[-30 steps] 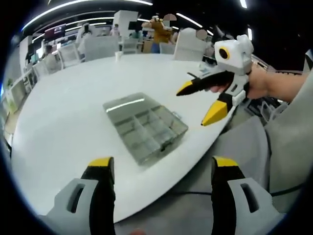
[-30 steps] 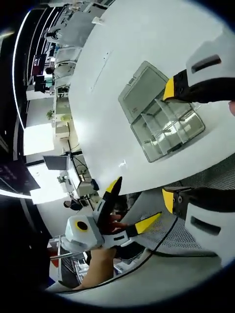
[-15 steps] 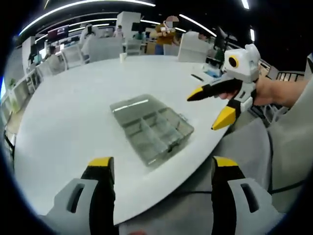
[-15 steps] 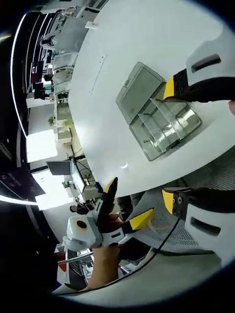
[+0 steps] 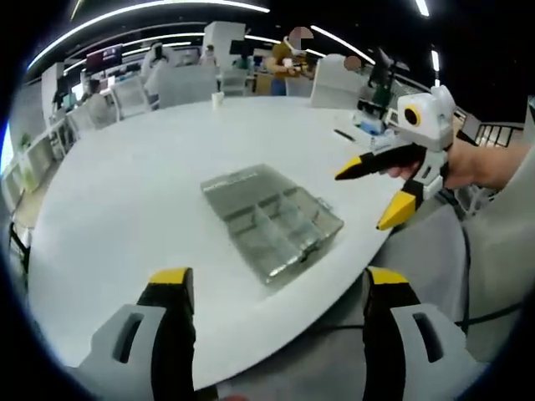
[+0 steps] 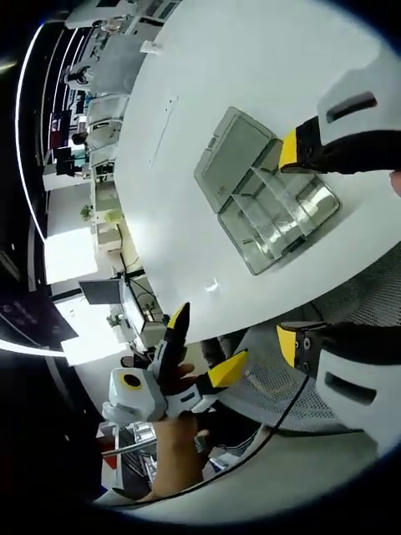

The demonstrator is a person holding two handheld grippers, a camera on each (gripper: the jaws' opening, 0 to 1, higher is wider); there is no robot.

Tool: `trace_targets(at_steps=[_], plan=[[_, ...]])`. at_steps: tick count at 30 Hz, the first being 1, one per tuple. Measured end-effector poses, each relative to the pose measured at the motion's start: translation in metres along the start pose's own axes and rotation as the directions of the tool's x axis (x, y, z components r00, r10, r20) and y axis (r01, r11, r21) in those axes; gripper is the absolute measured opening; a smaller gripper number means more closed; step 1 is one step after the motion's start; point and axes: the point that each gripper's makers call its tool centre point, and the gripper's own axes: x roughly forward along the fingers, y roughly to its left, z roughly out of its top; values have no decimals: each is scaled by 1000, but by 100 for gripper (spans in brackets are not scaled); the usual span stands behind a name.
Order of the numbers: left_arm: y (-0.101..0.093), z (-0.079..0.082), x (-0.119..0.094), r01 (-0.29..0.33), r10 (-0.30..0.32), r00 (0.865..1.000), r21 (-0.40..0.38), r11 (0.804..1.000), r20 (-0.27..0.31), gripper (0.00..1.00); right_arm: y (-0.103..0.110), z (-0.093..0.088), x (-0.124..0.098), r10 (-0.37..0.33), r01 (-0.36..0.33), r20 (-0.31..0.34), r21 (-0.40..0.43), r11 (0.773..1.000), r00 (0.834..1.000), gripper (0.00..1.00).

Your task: Insert the divider into the dual guide fixture by aligning both edges with the guide slots and pushing it downward to the bottom, including one-sided entry, uneven engagement, binding, and posture correction.

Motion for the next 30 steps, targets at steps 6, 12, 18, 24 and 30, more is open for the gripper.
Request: trace_targets(at_steps=[6,12,18,24,30], plan=[[5,1,-1,-10,10,1000,2,1000,0,83,-3,0,-3,-17,16,7,18,1000,1000,71],[9,2,-1,-13,13,1000,-9,1000,-1,84,-4,1,-5,-28,27,19,39,999,999,71],[11,3,-2,-13,13,1000,-18,1000,4,85,-4,0,-7,-40,40,16,46,998,999,70],[13,2,-3,-17,17,1000,-14,1000,2,85,-3,-3,-9,-46,44,19,60,997,999,70],[13,0,-3,-19,19,1000,3,1000,-8,85,-2,-3,-12,-52,50,23,66,997,998,69]])
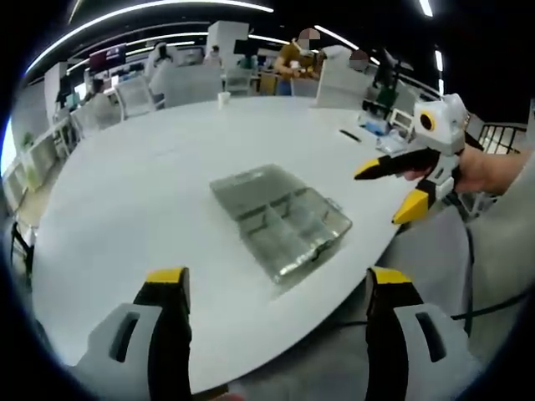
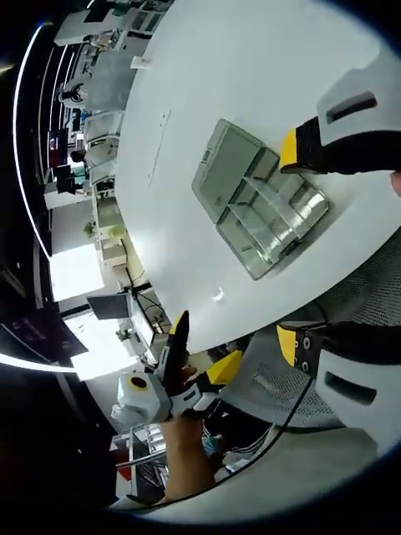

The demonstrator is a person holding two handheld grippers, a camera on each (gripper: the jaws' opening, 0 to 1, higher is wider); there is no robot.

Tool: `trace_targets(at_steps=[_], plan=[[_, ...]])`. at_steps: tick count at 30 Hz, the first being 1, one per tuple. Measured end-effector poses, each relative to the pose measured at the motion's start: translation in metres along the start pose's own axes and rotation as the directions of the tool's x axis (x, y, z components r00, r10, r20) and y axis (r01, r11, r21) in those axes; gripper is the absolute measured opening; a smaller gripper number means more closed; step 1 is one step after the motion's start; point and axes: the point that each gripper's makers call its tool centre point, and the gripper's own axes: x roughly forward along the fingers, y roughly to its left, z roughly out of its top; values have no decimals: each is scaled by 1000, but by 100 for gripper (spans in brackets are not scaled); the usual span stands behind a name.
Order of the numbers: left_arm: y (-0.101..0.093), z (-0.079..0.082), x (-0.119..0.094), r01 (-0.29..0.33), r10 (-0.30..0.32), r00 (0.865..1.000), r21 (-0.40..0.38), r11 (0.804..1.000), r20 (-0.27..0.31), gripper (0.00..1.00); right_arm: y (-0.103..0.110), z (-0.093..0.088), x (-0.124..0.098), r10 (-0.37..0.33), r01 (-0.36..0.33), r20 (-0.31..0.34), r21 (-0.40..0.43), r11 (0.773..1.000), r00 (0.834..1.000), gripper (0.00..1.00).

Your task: Insert the divider into the dual guide fixture by aligning both edges with the guide slots and pushing it downward to the bottom, including one-sided entry, uneven engagement, binding, and posture correction.

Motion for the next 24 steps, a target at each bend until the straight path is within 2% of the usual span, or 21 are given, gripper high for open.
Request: trace_targets(at_steps=[12,24], plan=[[3,-1,0,-11,11,1000,33,999,-16,85,-5,-1,-3,-21,21,-1,10,1000,1000,69],[9,-10,0,-15,20,998,90,996,-53,83,-12,-10,-6,-59,59,-24,23,998,998,71]])
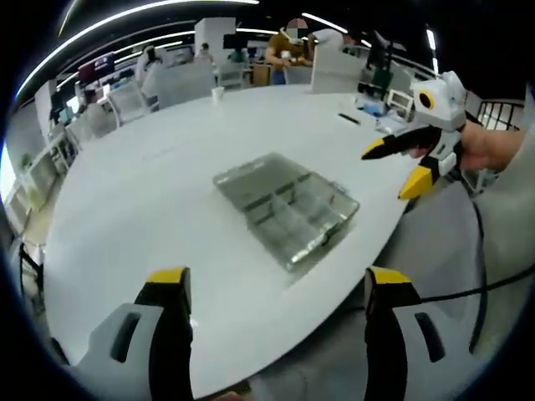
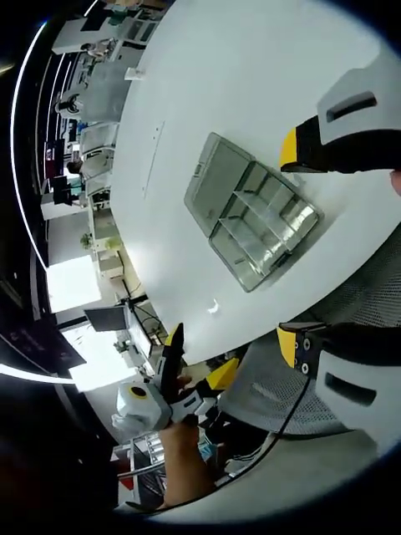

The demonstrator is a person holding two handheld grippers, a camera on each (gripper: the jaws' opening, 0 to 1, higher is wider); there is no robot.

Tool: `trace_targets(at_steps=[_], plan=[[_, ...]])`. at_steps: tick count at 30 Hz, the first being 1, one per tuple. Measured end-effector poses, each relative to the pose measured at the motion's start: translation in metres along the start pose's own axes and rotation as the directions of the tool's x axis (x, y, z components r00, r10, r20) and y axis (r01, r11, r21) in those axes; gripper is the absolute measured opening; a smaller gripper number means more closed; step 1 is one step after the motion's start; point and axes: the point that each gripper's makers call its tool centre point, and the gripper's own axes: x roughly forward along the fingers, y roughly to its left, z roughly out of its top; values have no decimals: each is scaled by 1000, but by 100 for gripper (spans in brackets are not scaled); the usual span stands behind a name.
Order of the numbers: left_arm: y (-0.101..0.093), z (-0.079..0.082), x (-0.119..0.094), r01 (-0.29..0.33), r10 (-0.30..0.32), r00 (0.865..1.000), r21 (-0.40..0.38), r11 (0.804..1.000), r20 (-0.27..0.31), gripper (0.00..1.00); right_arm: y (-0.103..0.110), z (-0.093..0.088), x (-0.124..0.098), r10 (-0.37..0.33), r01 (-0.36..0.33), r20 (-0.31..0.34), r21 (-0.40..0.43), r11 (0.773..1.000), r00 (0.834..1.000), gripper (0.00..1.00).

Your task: Insert the divider into the dual guide fixture by aligning both edges with the guide slots and pushing it downward to the bottom, including one-sided entry, uneven engagement, binding, and posture correction.

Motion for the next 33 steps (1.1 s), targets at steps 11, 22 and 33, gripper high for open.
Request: trace_targets(at_steps=[11,22,33], plan=[[4,-3,-1,22,-24,1000,74,997,14,76,-2,-5,-3,-10,10,-6,-4,1000,1000,73],[22,-17,-4,17,-17,1000,118,993,-8,74,-1,-6,-3,-14,14,-8,-28,1000,1000,75],[44,-25,-11,-2,5,1000,133,991,-22,72,-1,-5,-3,-15,15,-6,-41,999,1000,76]])
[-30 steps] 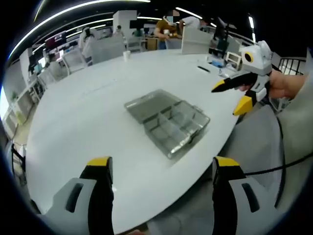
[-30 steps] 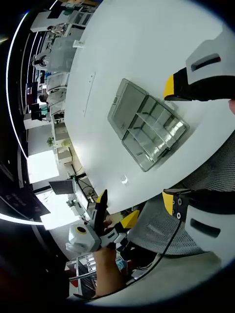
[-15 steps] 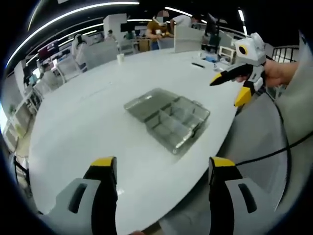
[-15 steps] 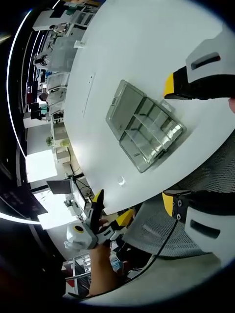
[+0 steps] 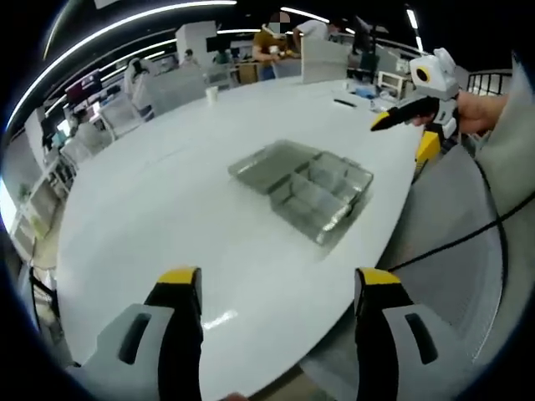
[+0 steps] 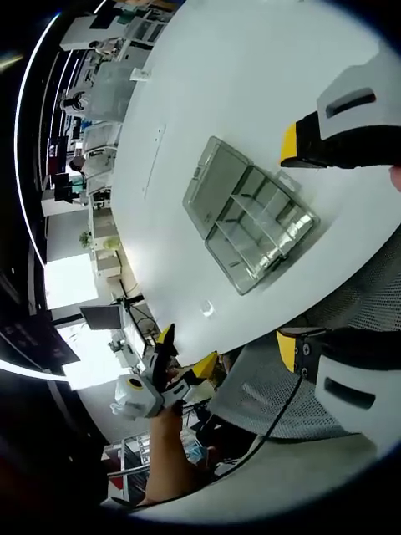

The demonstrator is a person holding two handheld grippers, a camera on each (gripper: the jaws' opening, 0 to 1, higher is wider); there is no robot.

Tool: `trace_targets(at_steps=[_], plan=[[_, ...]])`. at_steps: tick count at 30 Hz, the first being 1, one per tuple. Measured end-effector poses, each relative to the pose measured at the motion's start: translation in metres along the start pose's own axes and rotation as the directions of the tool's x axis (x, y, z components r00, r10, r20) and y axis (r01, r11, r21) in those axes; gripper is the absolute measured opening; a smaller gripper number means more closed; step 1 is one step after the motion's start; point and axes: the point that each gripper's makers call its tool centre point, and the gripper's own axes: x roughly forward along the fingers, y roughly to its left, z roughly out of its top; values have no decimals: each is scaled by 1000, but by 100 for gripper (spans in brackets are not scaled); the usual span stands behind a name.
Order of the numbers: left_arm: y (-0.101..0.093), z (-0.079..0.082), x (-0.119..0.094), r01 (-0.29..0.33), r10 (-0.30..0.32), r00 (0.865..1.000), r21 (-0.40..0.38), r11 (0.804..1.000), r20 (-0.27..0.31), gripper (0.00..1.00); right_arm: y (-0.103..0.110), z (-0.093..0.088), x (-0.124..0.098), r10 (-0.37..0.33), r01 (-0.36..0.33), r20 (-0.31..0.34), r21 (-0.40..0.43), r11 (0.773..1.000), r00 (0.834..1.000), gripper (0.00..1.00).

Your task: Insert the divider into the dual guide fixture by aligning both edges with the guide slots and pushing it downward to the bottom, including one-sided entry, uneven engagement, binding, and posture correction.

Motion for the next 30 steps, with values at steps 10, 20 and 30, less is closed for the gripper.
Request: trace_targets(at_steps=[10,20,30], plan=[[14,-6,-3,-6,6,1000,20,1000,-10,72,-1,3,-1,-2,1,-3,-16,1000,1000,77],[24,-10,-3,-7,8,1000,31,999,-22,71,-3,7,-2,-9,9,2,-15,1000,1000,78],[31,-14,-1,-3,5,999,40,999,-36,71,-5,9,-3,-13,13,3,-14,1000,1000,77]])
